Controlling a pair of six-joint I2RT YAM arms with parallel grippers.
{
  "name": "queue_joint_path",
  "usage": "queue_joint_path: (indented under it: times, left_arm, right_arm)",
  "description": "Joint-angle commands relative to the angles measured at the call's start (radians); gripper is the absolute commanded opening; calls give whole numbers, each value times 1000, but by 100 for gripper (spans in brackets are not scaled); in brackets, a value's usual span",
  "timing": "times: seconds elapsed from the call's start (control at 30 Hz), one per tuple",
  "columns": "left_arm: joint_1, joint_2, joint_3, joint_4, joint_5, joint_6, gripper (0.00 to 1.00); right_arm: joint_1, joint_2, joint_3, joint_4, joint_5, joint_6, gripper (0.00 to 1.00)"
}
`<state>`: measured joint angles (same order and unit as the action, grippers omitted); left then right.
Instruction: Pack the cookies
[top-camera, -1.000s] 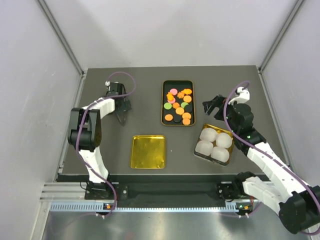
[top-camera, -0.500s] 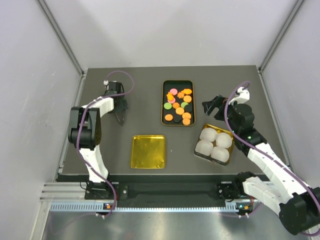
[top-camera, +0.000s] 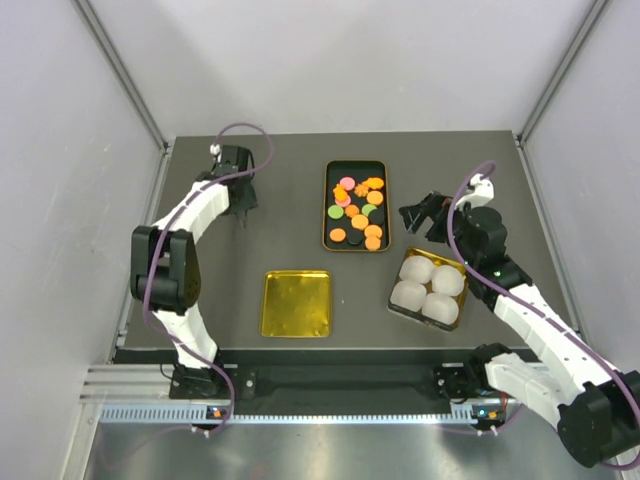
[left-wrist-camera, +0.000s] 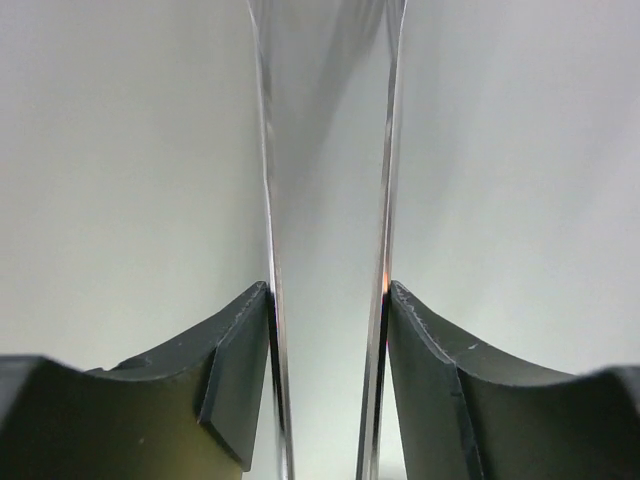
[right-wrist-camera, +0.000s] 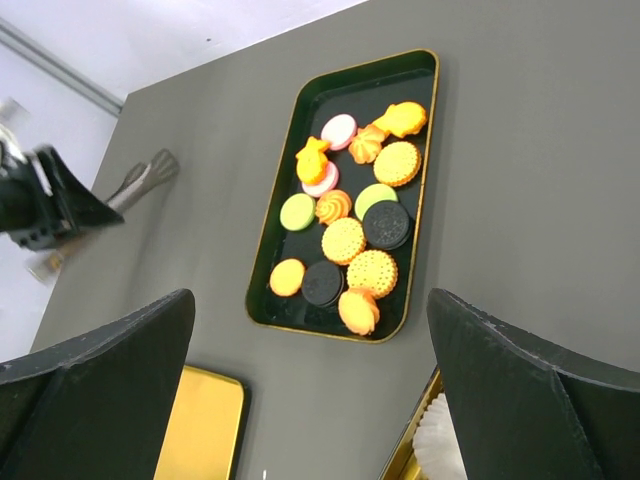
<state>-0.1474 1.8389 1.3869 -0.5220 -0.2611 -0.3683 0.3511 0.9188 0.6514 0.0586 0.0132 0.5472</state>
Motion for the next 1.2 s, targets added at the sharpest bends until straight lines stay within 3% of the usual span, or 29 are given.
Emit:
queue_joint_path:
  times: [0.0,0.2,0.53,0.87,1.17]
  left_arm:
    - [-53,-130,61,-91,-47,-6,53]
    - [-141,-225,55,-154,-55,3,53]
    - [-354,-268,119,-237,-13,-7,42]
    - [-518,-141,256,-262,6,-29,42]
    - [-527,49,426,-274,-3,-14,45]
  right_arm:
    - [-1,-9,54,27,-39,10,100]
    - [-1,-12,54,29,-45,10,100]
    - [-1,-3,57,29,-61,13,100]
    - [0,14,60,30,-76,16,100]
    - [-3,3,59,30,-81,10,100]
